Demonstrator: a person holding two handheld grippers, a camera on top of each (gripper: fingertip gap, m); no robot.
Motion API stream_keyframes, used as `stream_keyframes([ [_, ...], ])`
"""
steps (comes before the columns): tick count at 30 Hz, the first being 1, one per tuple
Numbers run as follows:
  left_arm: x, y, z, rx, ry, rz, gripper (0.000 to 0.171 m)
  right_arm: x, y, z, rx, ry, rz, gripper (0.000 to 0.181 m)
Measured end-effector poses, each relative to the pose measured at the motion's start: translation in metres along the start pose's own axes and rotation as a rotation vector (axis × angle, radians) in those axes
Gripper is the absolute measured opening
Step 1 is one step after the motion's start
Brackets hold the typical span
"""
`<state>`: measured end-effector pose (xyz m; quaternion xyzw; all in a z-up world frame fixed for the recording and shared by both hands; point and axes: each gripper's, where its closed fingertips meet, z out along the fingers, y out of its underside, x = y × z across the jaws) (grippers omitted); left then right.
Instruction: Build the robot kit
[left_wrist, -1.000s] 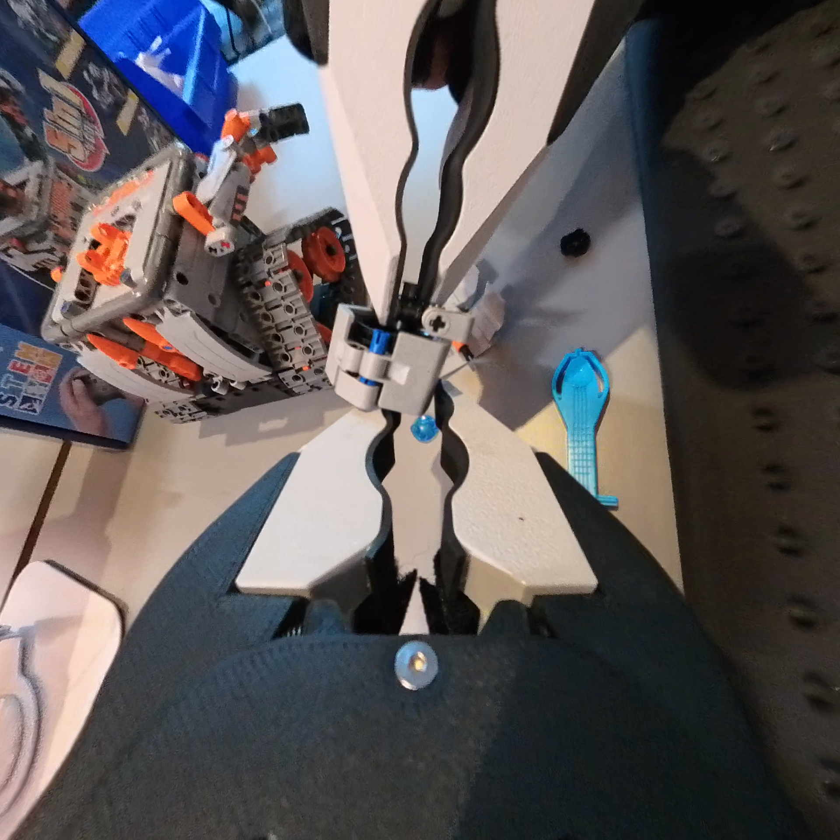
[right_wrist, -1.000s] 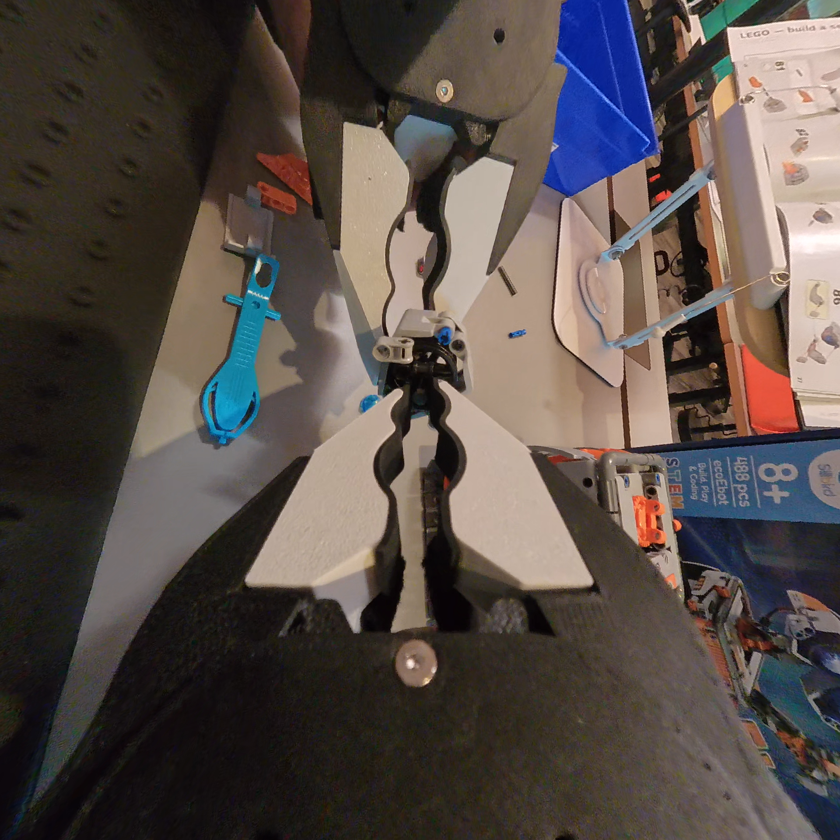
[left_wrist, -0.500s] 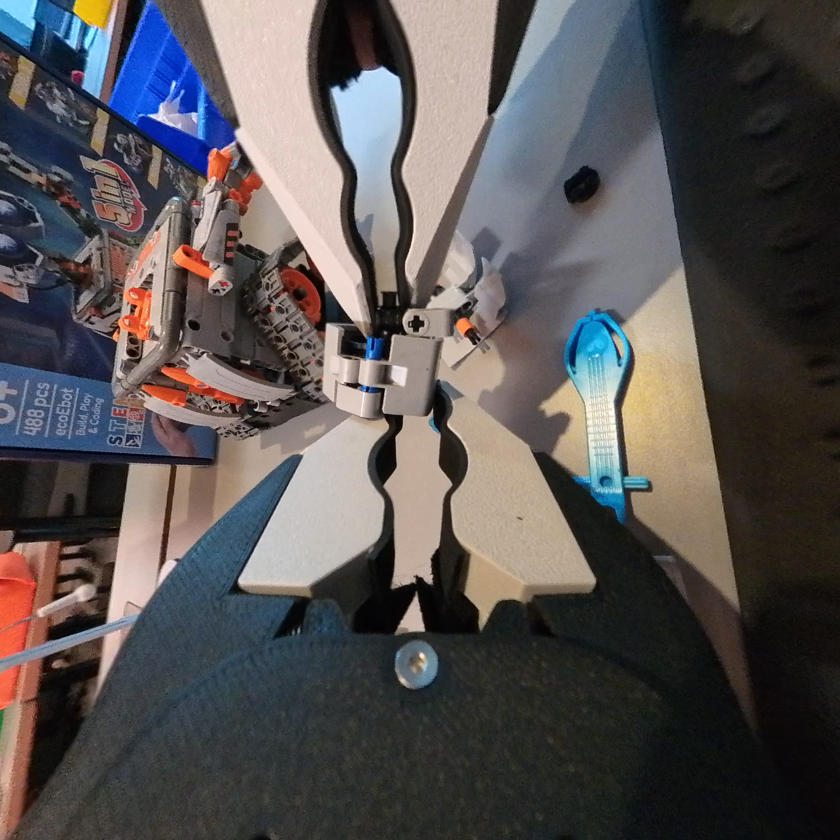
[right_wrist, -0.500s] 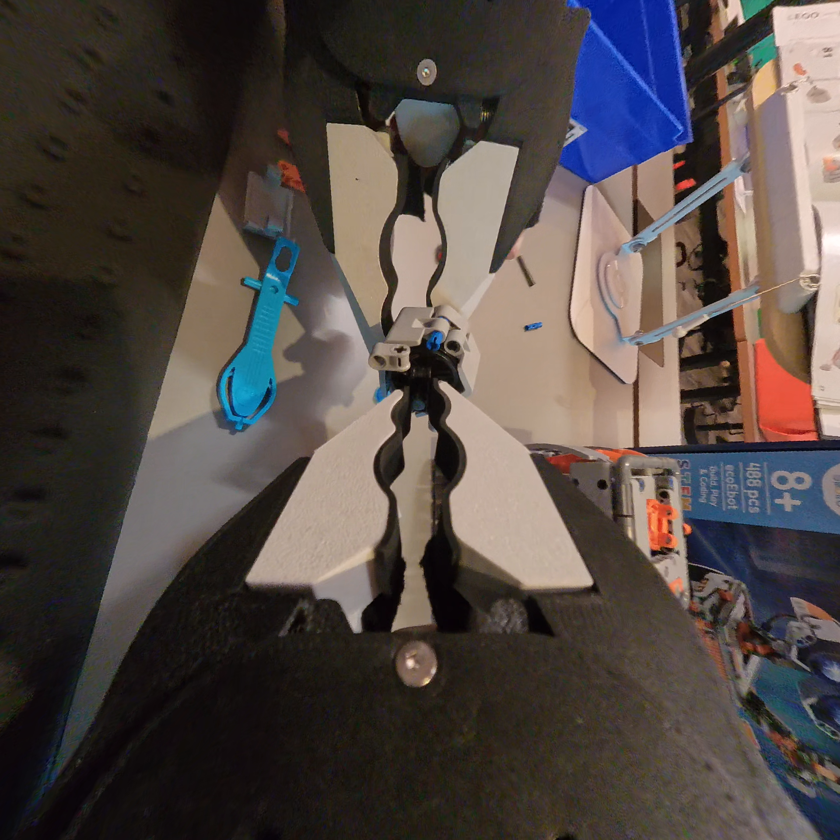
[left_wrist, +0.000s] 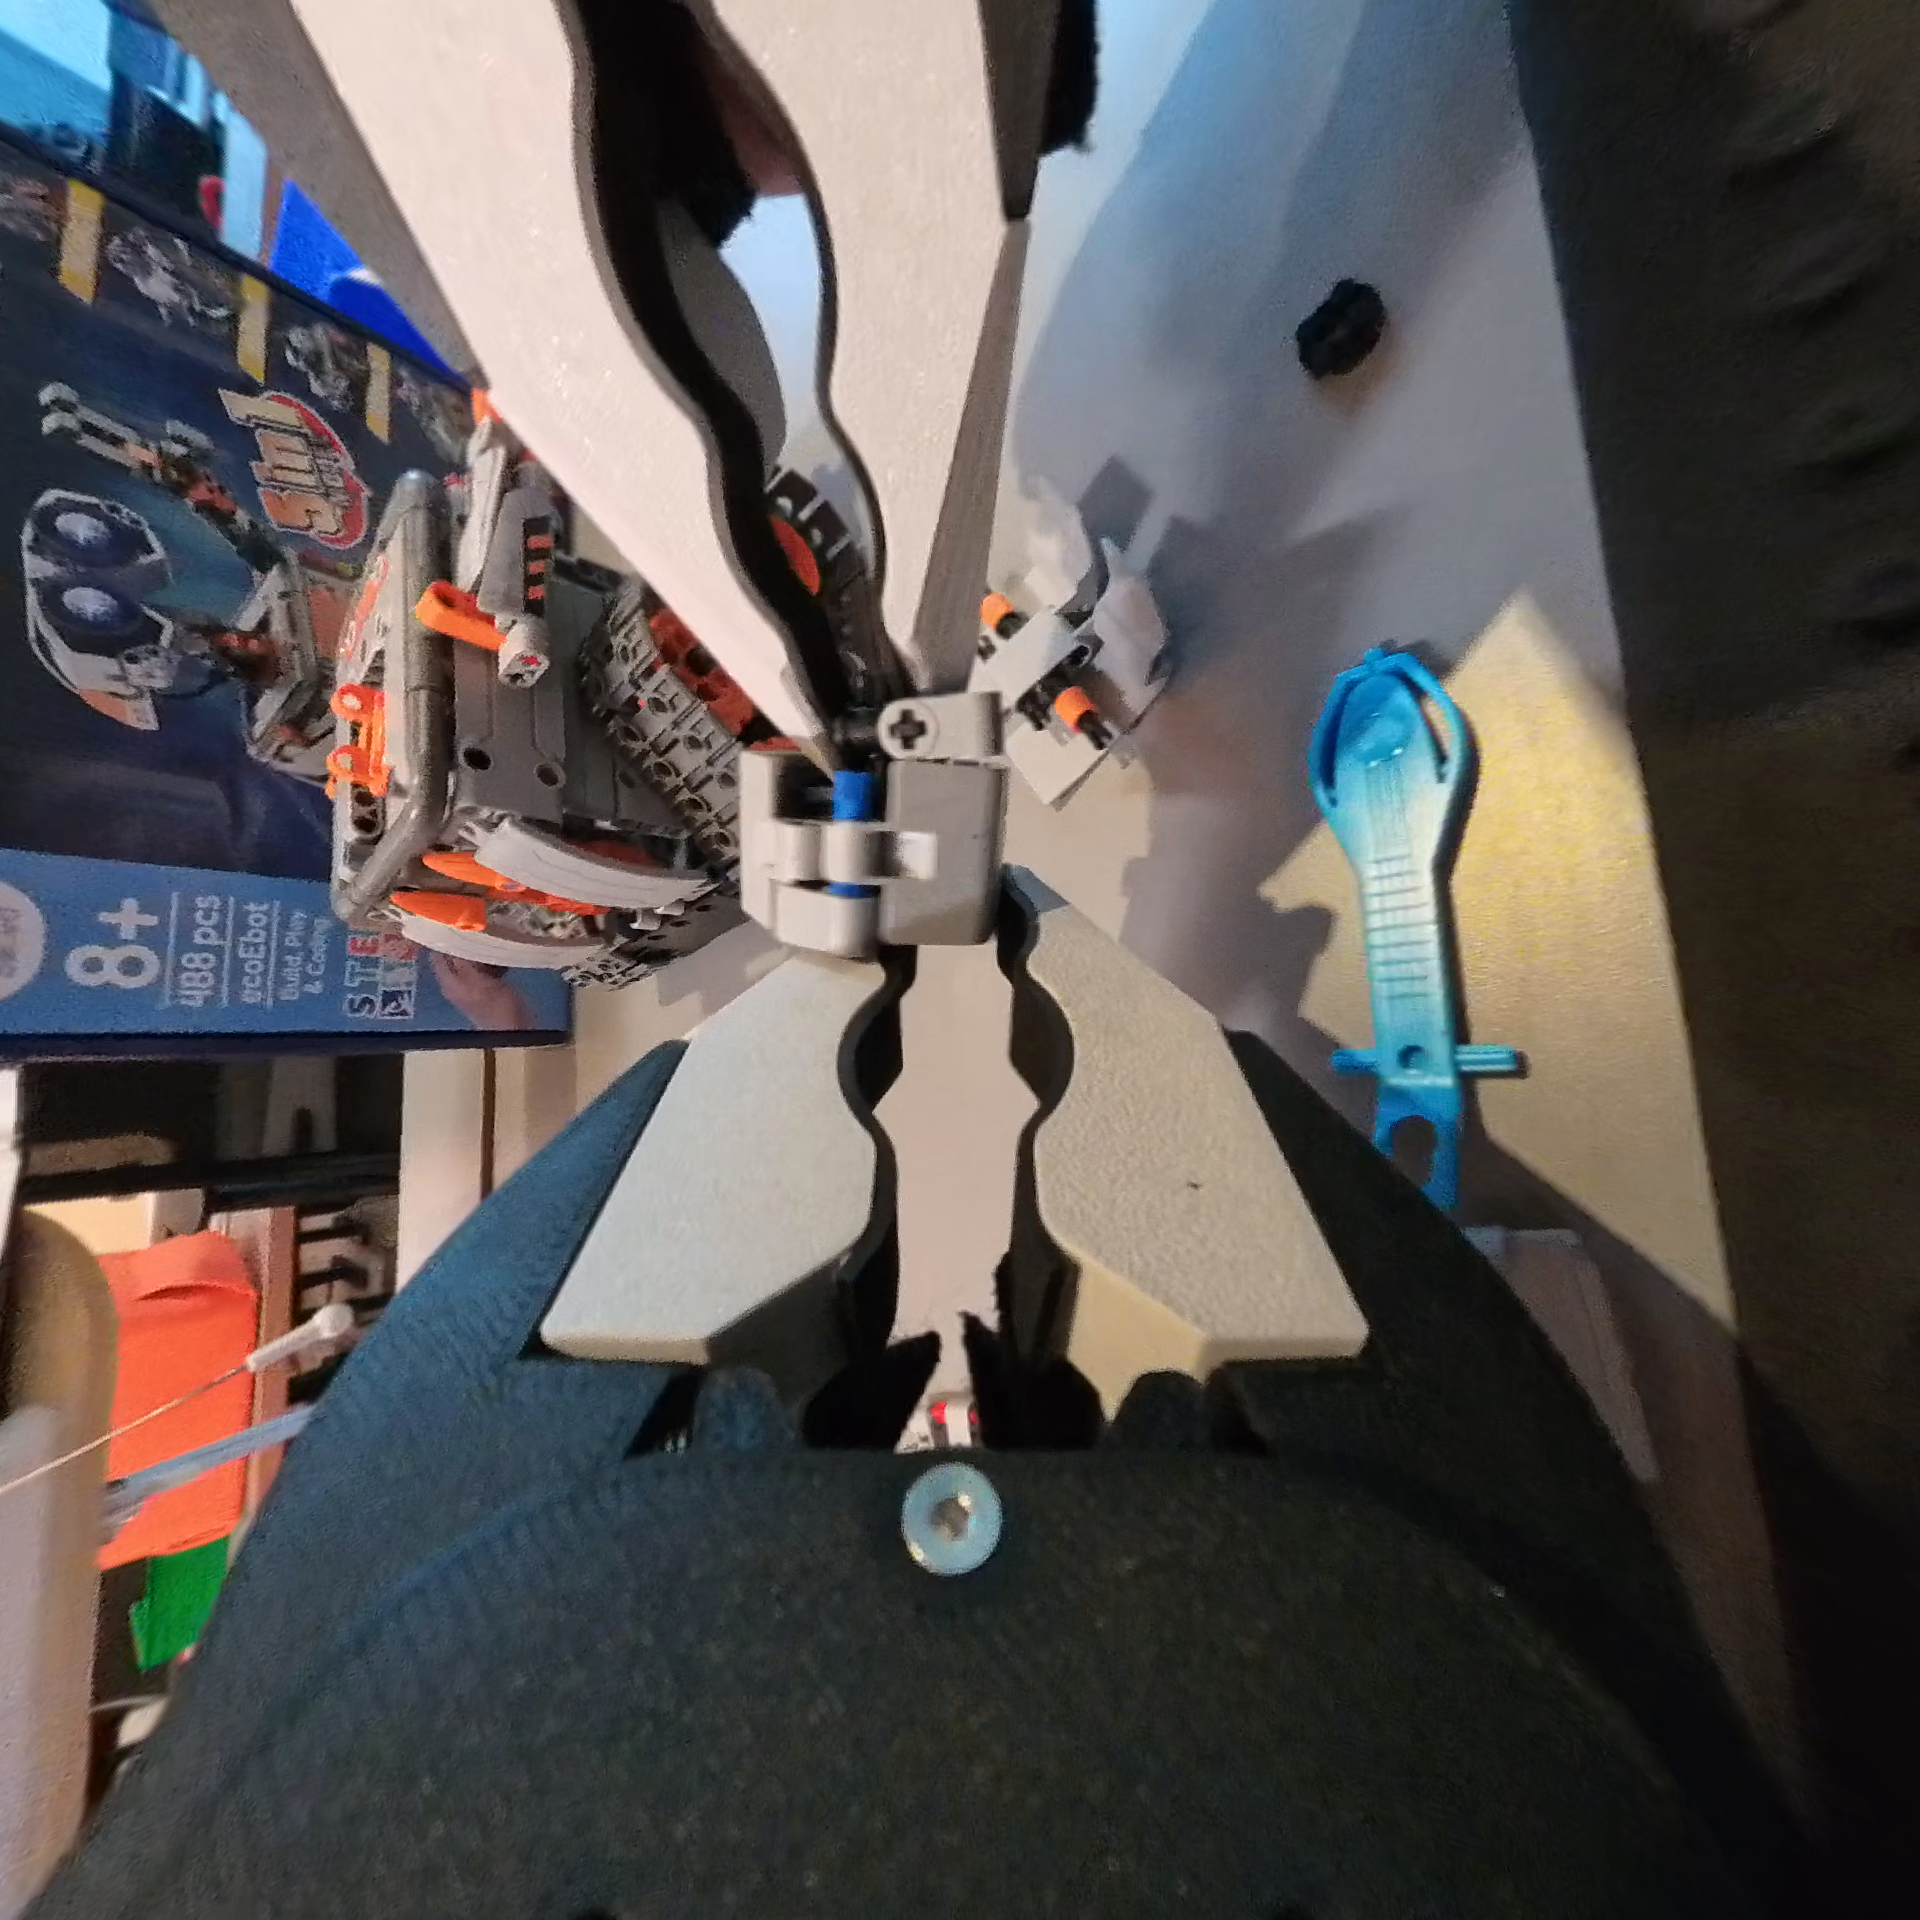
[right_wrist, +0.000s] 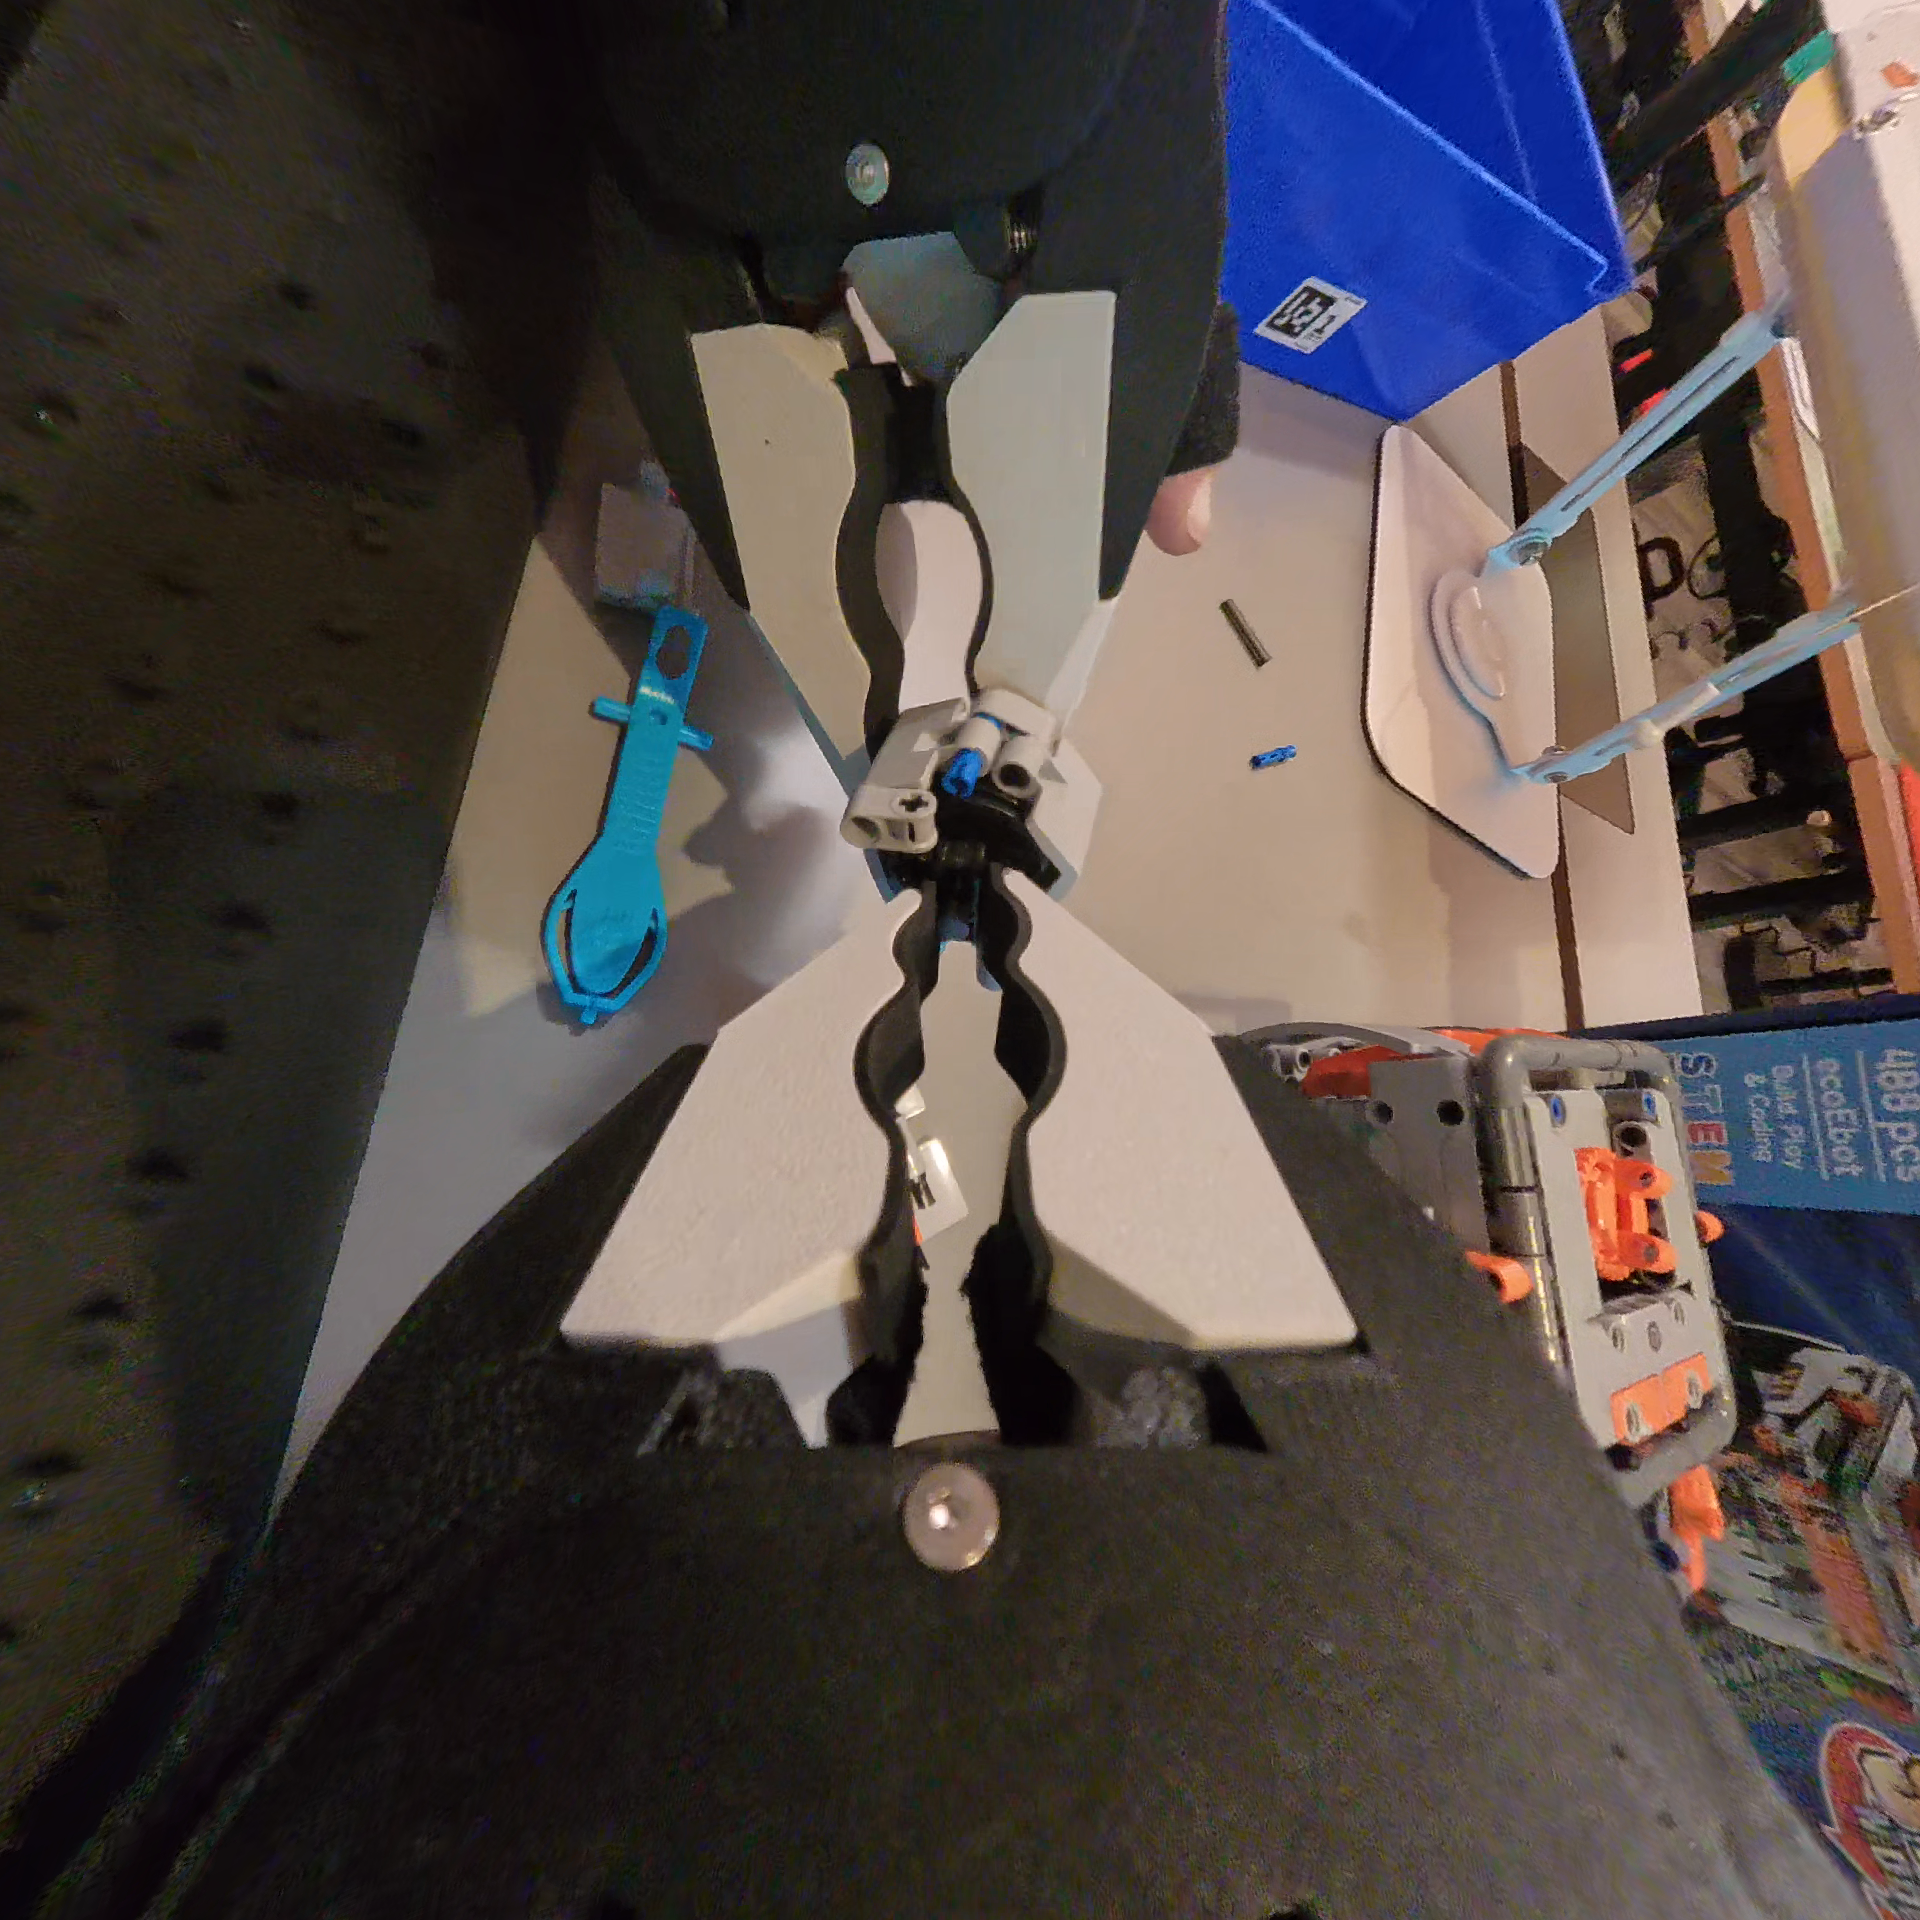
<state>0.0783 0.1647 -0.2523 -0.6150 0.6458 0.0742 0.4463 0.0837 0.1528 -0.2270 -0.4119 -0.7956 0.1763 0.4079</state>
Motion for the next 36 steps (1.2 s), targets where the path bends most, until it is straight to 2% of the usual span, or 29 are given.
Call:
stream_keyframes([
  [4,-0.008,0.004,-0.001,-0.005,-0.051,-0.019,0.028,0.003,0.004,0.003,-0.029,0.017,0.019,0.005],
  [14,-0.008,0.005,0.004,-0.065,-0.117,0.054,0.02,0.0,0.007,0.006,-0.058,-0.009,0.06,0.005],
  [18,-0.009,0.007,0.005,-0.133,-0.165,0.142,0.019,-0.002,0.01,0.007,-0.08,-0.029,0.079,0.005],
  [25,-0.009,0.01,0.008,-0.206,-0.202,0.194,0.02,-0.005,0.014,0.011,-0.079,-0.086,0.167,0.004],
  [34,-0.019,0.01,0.004,-0.193,-0.238,0.132,0.022,0.003,0.007,0.008,0.003,-0.094,0.292,0.005],
  [36,-0.023,0.011,0.004,-0.177,-0.256,0.112,0.032,0.011,0.004,0.005,0.045,-0.083,0.352,0.005],
])
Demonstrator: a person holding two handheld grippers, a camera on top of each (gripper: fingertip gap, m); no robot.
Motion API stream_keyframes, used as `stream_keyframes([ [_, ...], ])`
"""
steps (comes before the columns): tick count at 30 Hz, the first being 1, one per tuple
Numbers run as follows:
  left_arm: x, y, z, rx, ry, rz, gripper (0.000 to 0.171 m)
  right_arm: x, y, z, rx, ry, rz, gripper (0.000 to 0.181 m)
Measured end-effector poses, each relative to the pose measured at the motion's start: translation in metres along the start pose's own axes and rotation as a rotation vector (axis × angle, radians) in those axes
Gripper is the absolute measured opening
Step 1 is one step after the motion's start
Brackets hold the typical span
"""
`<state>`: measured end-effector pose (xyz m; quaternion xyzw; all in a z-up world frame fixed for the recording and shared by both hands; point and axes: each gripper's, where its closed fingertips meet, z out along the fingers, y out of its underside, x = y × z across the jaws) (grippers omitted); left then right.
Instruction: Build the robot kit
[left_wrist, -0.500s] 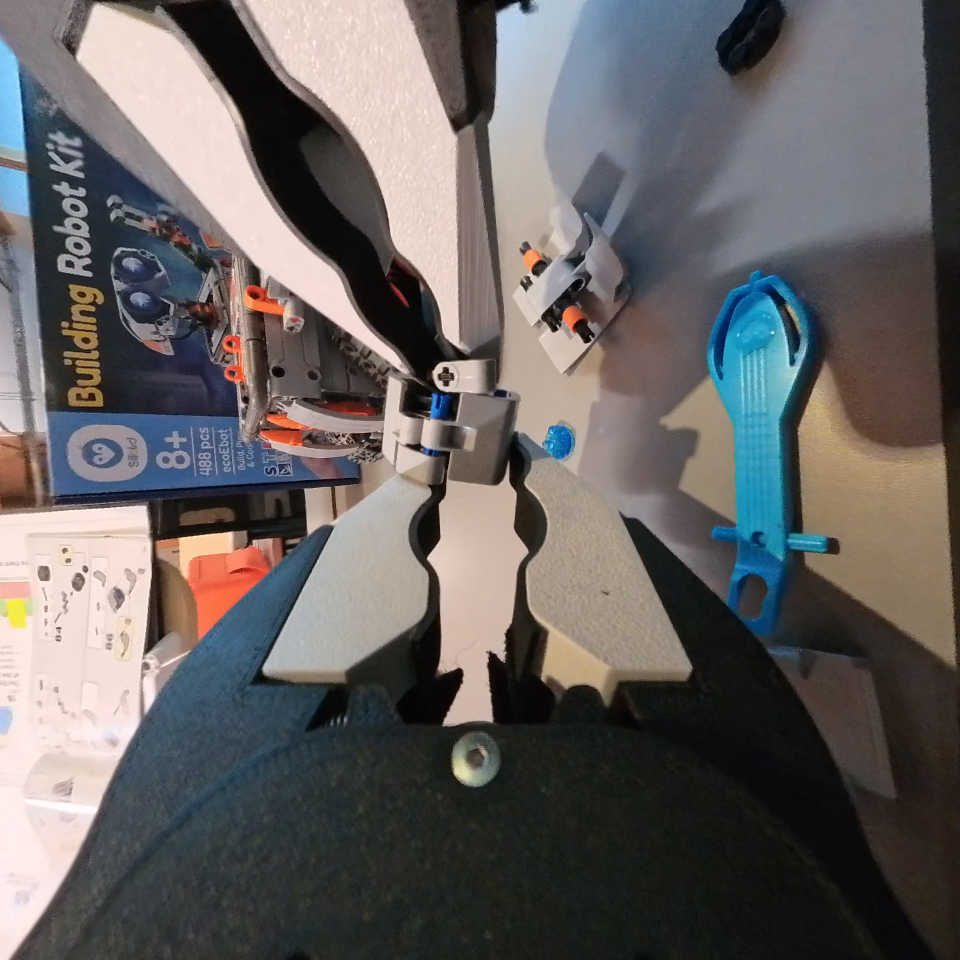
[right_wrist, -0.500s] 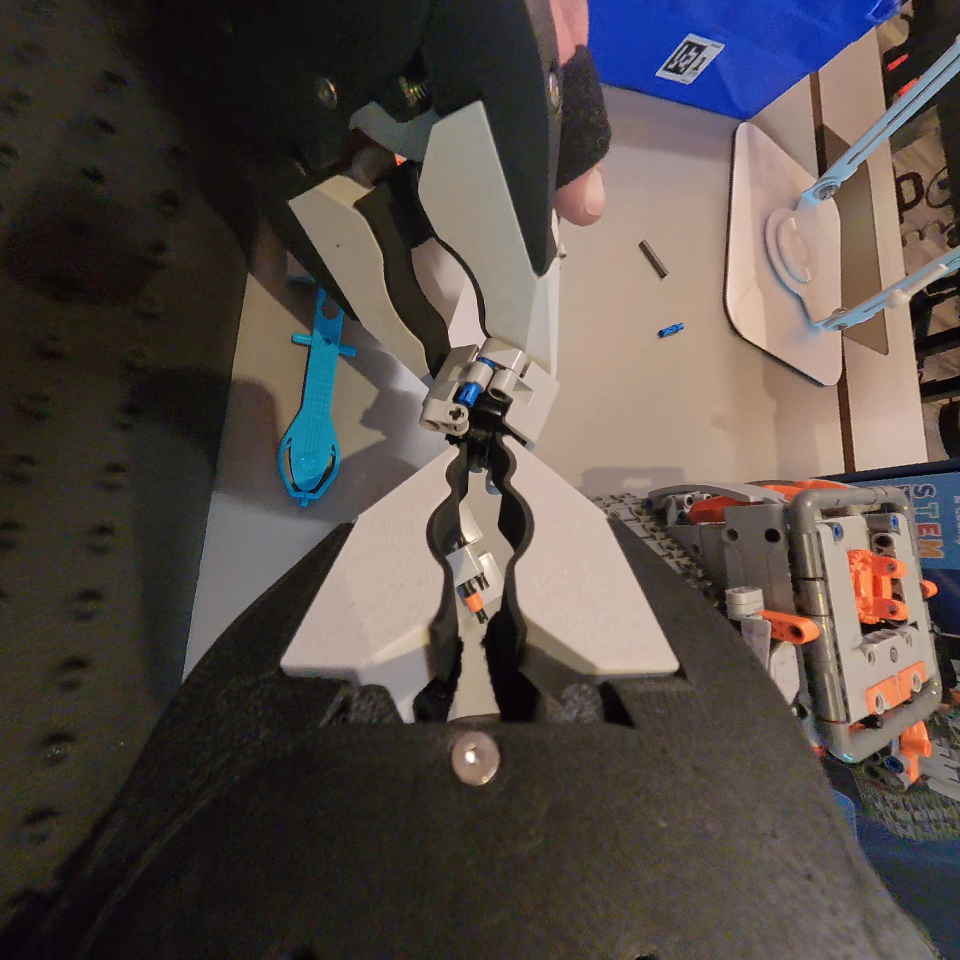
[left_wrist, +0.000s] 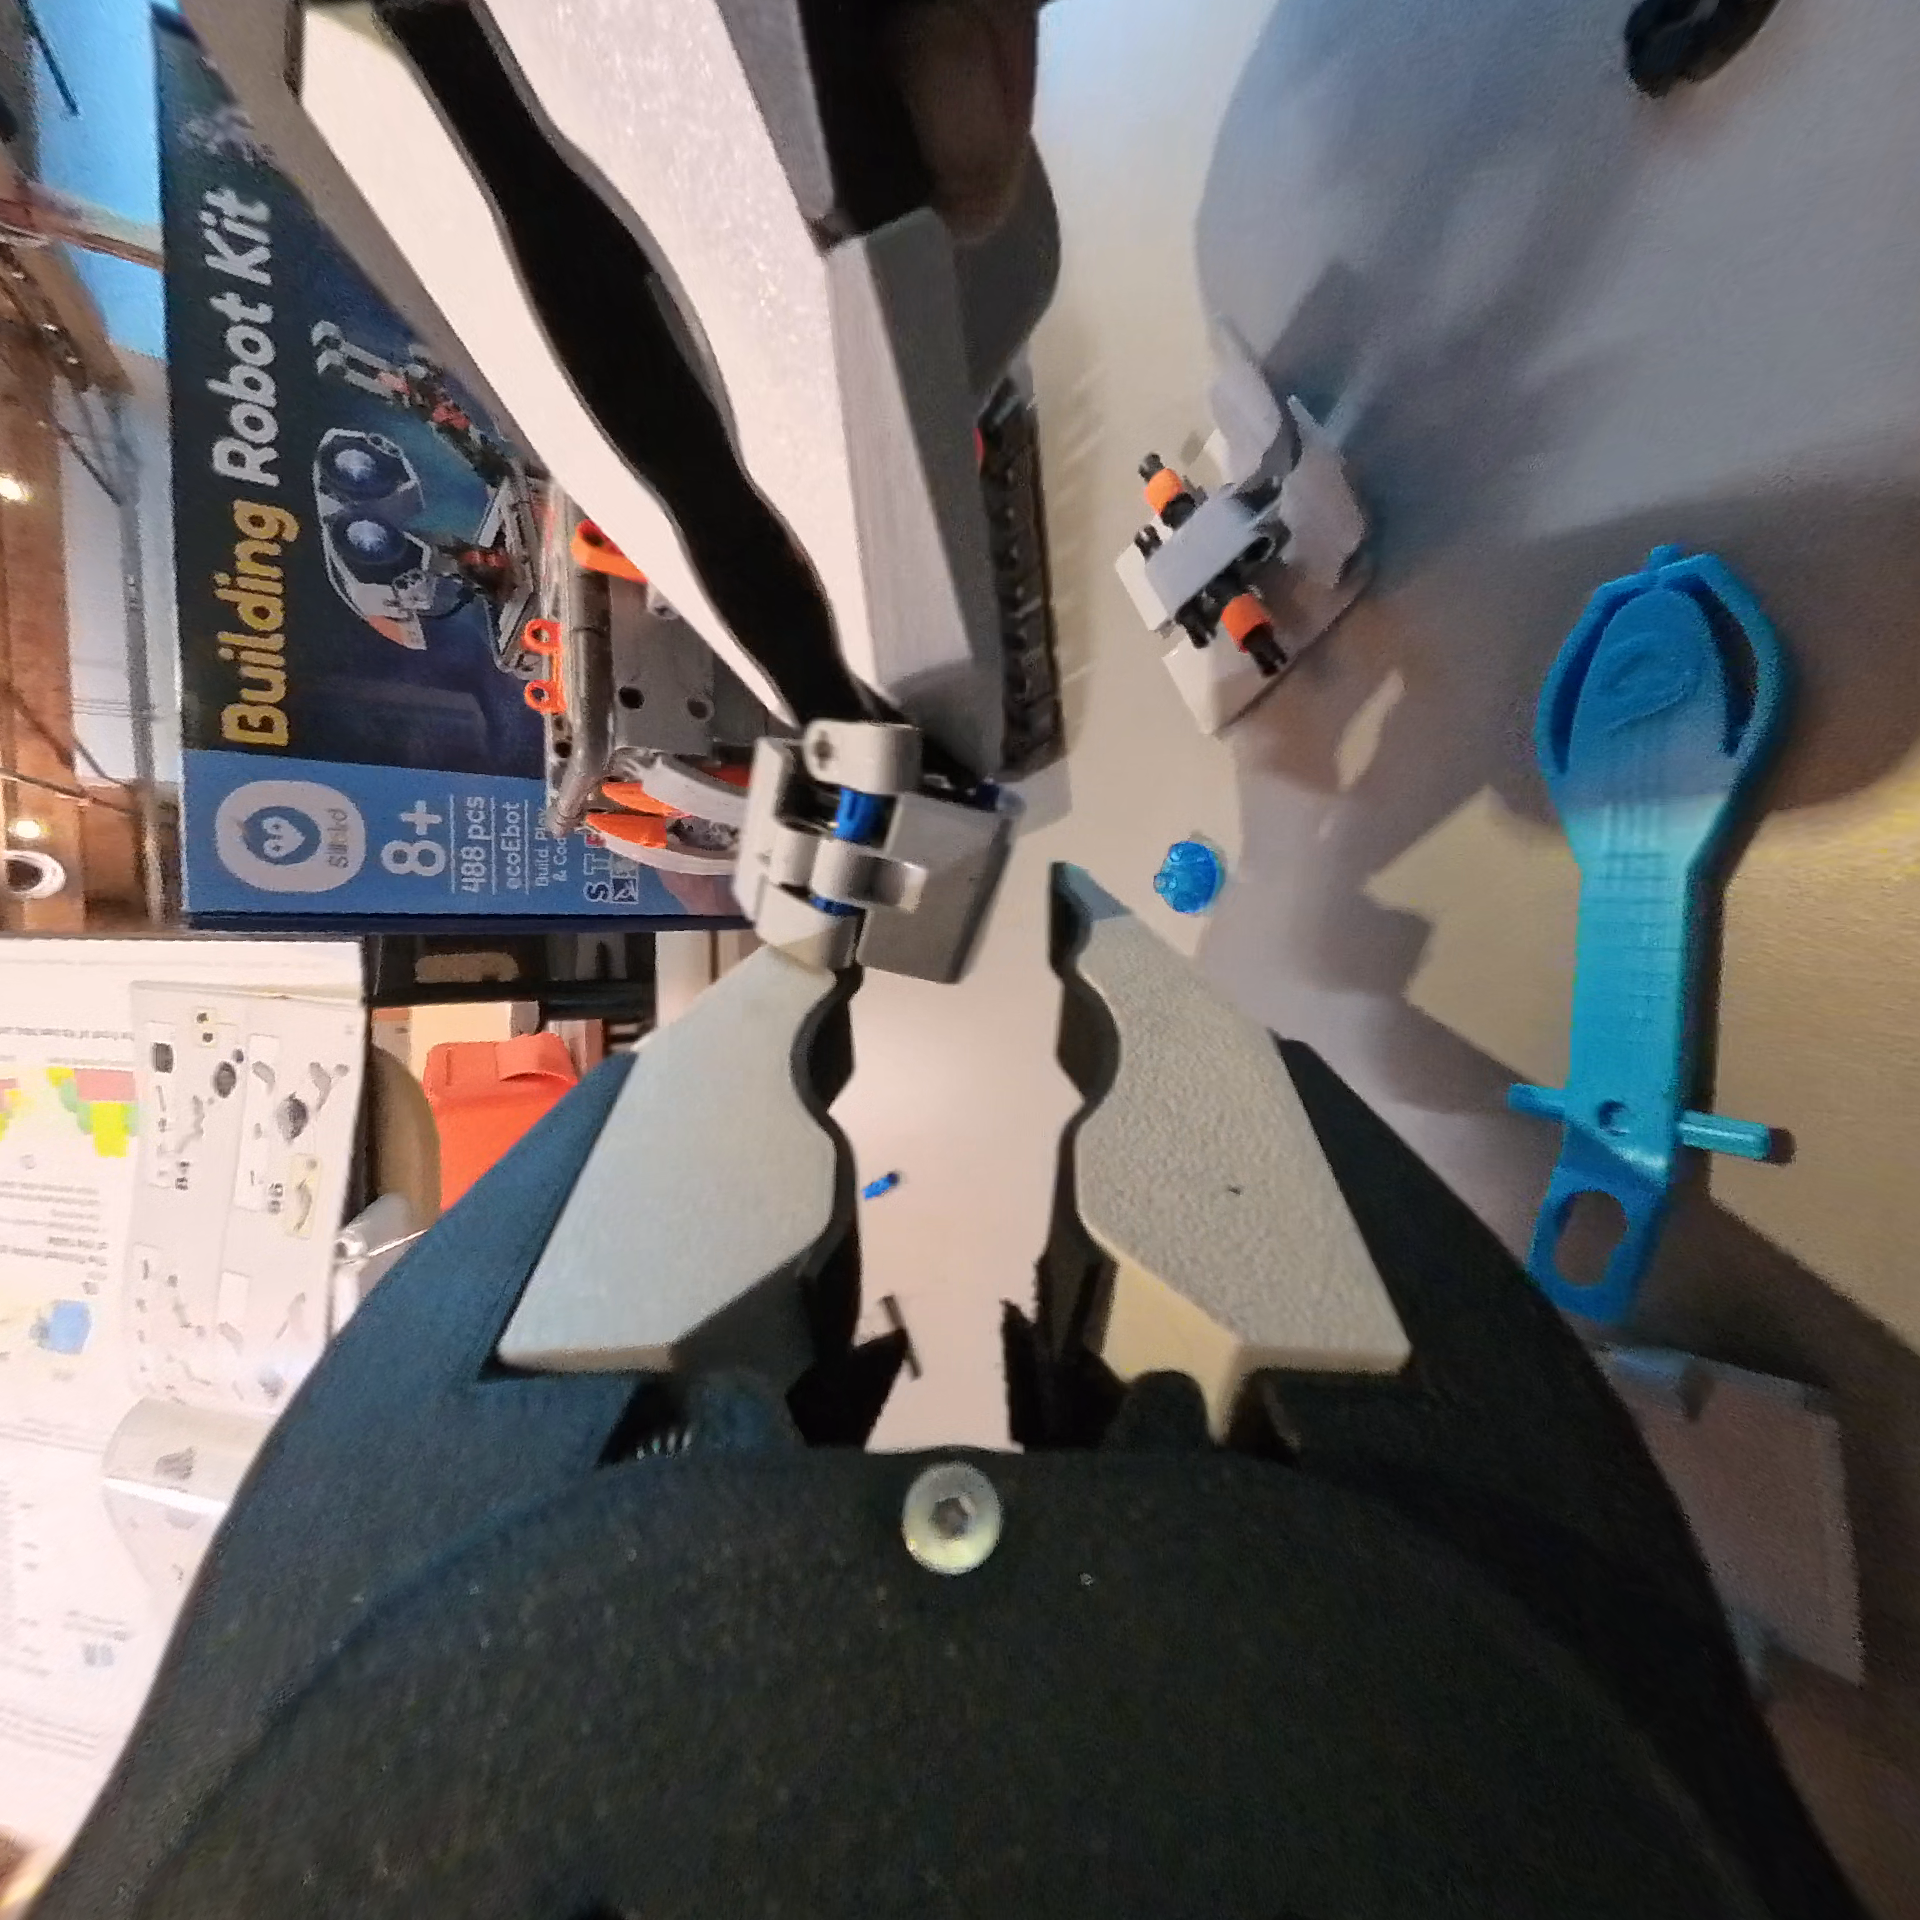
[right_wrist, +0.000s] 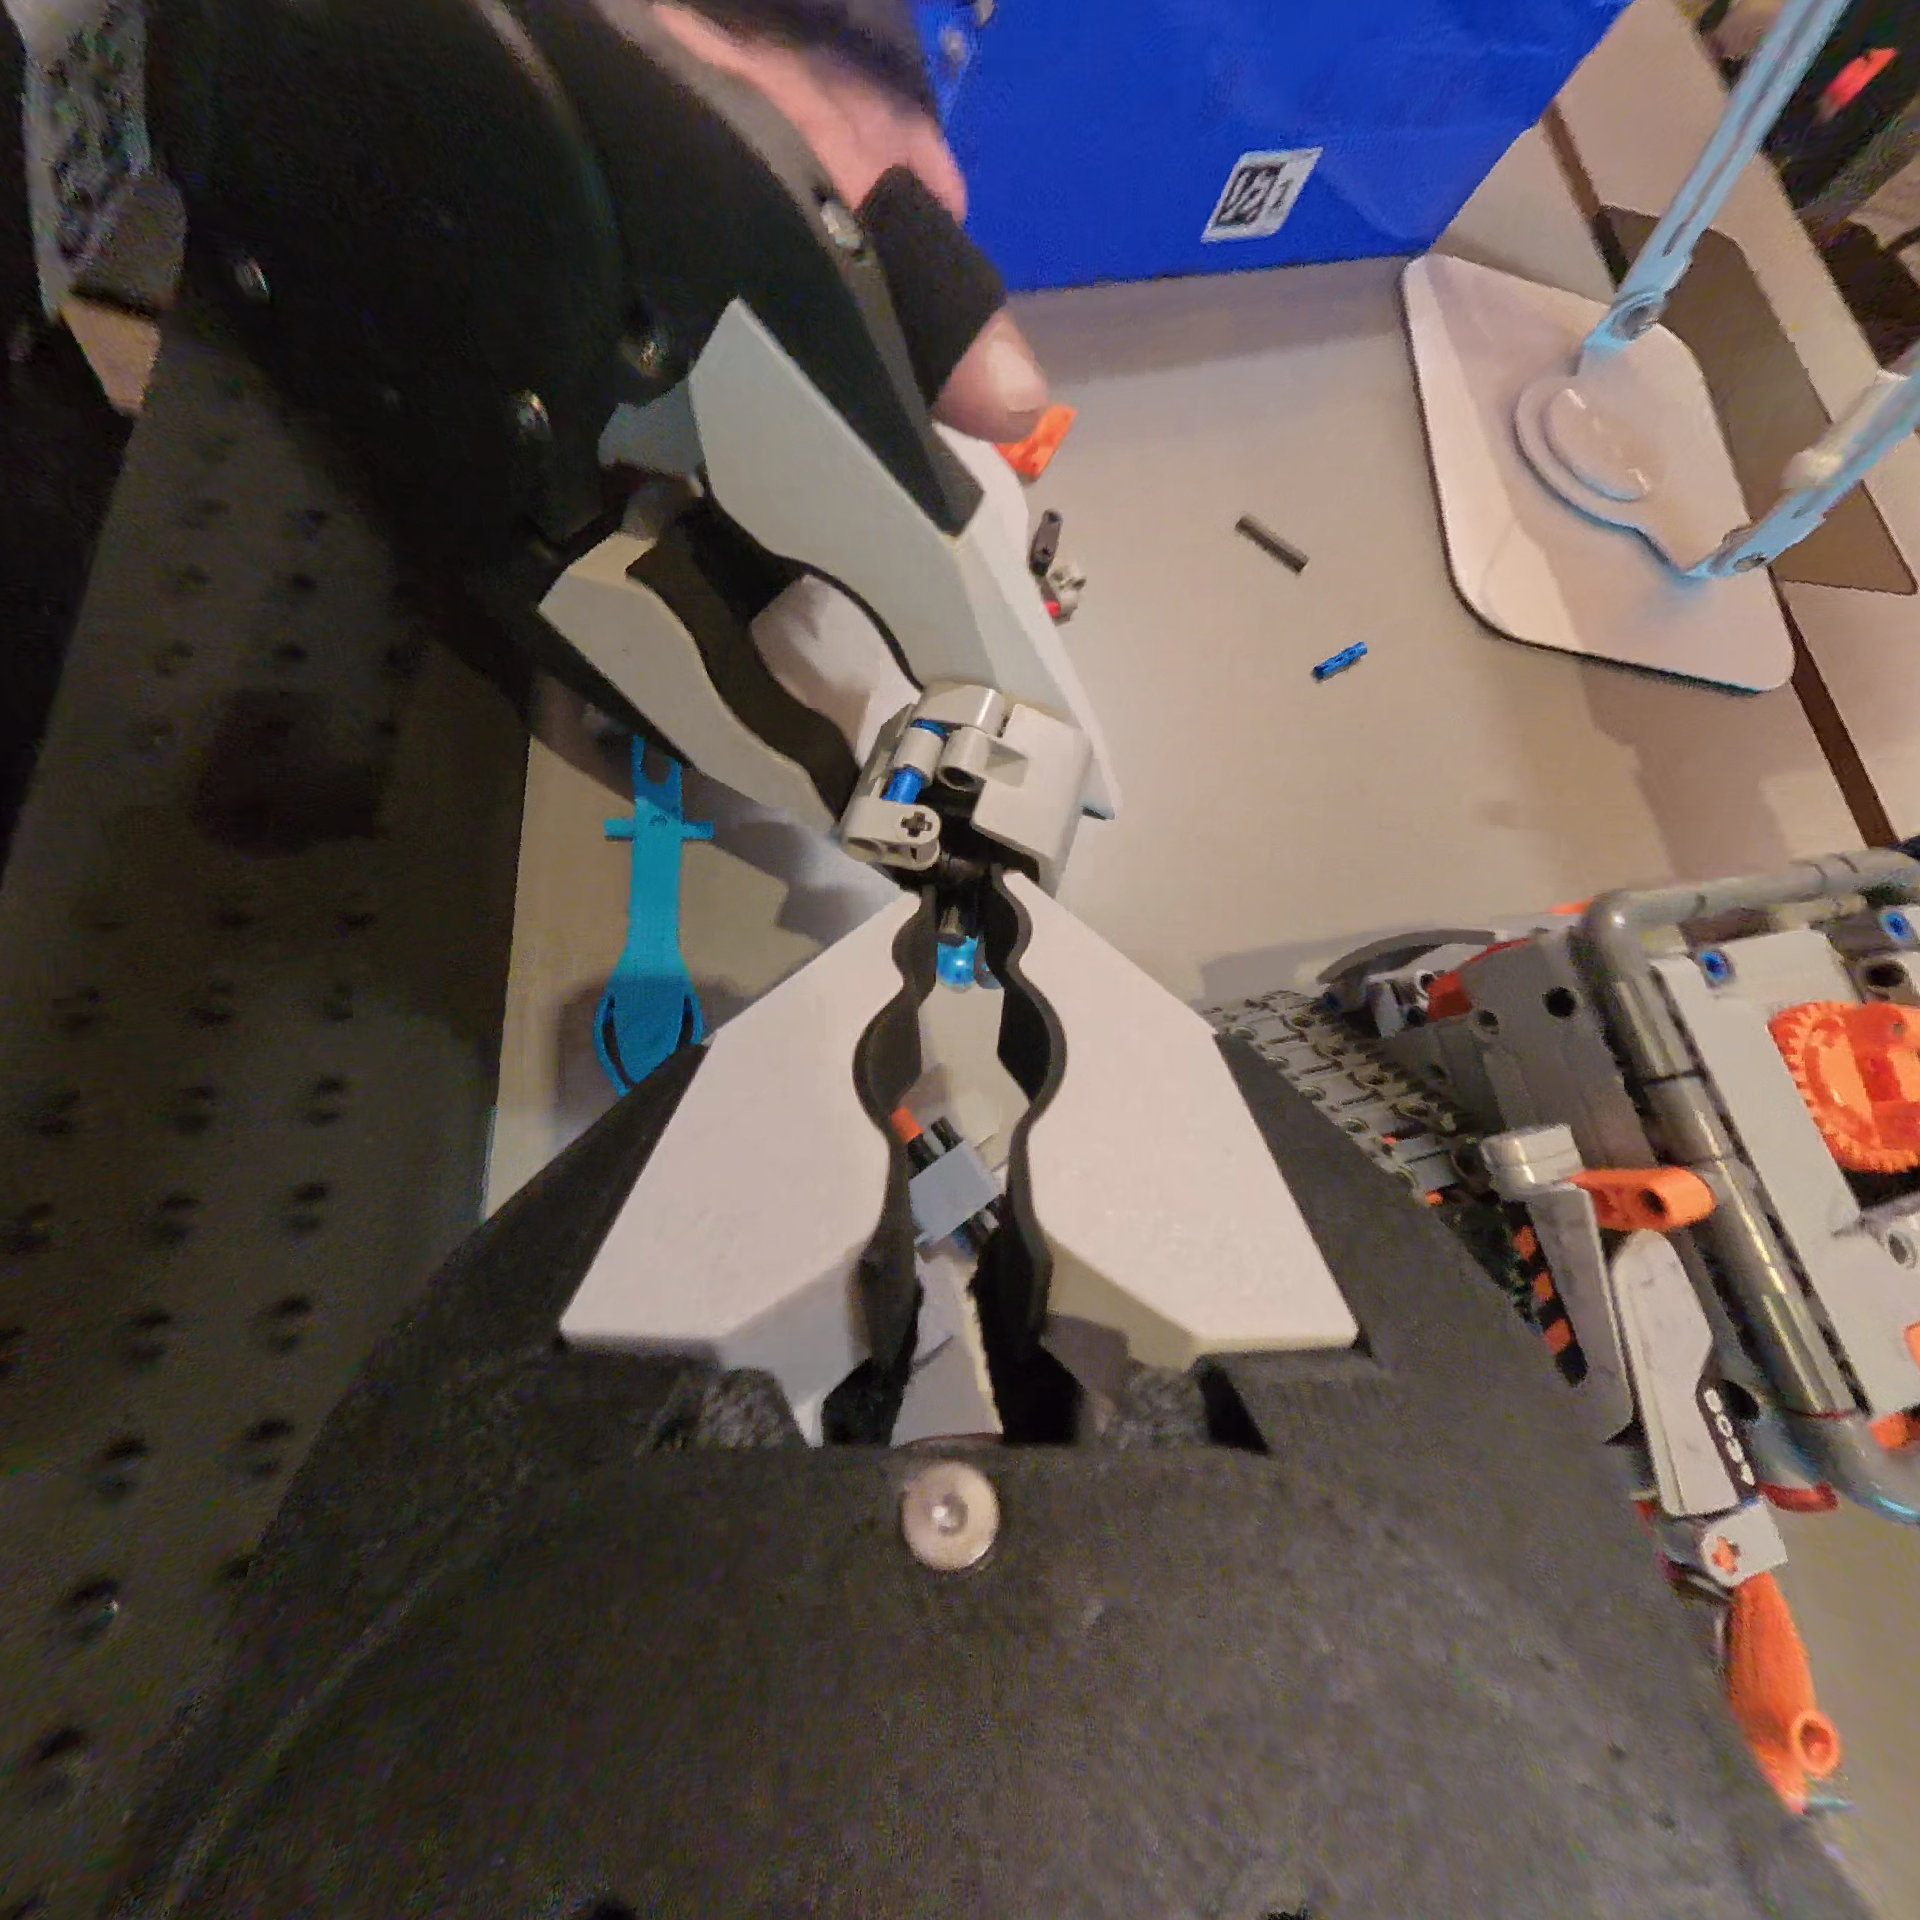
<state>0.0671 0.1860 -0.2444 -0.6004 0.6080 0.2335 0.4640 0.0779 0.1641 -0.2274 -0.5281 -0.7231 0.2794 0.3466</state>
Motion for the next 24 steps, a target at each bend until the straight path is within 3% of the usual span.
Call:
stream_keyframes([
  [2,0.0,-0.005,0.0,0.075,0.051,-0.116,0.049,0.006,-0.007,-0.006,0.054,0.006,0.049,0.006],
  [10,-0.025,-0.022,-0.007,0.269,0.138,-0.479,0.071,0.026,-0.023,-0.014,0.191,0.073,0.213,0.006],
  [15,-0.05,-0.015,-0.012,0.31,0.084,-0.617,0.039,0.032,-0.035,-0.014,0.254,0.163,0.21,0.006],
  [20,-0.058,-0.014,-0.017,0.331,0.061,-0.649,0.031,0.036,-0.043,-0.018,0.332,0.173,0.241,0.006],
  [24,-0.056,-0.014,-0.019,0.335,0.08,-0.6,0.029,0.031,-0.042,-0.02,0.313,0.135,0.176,0.008],
])
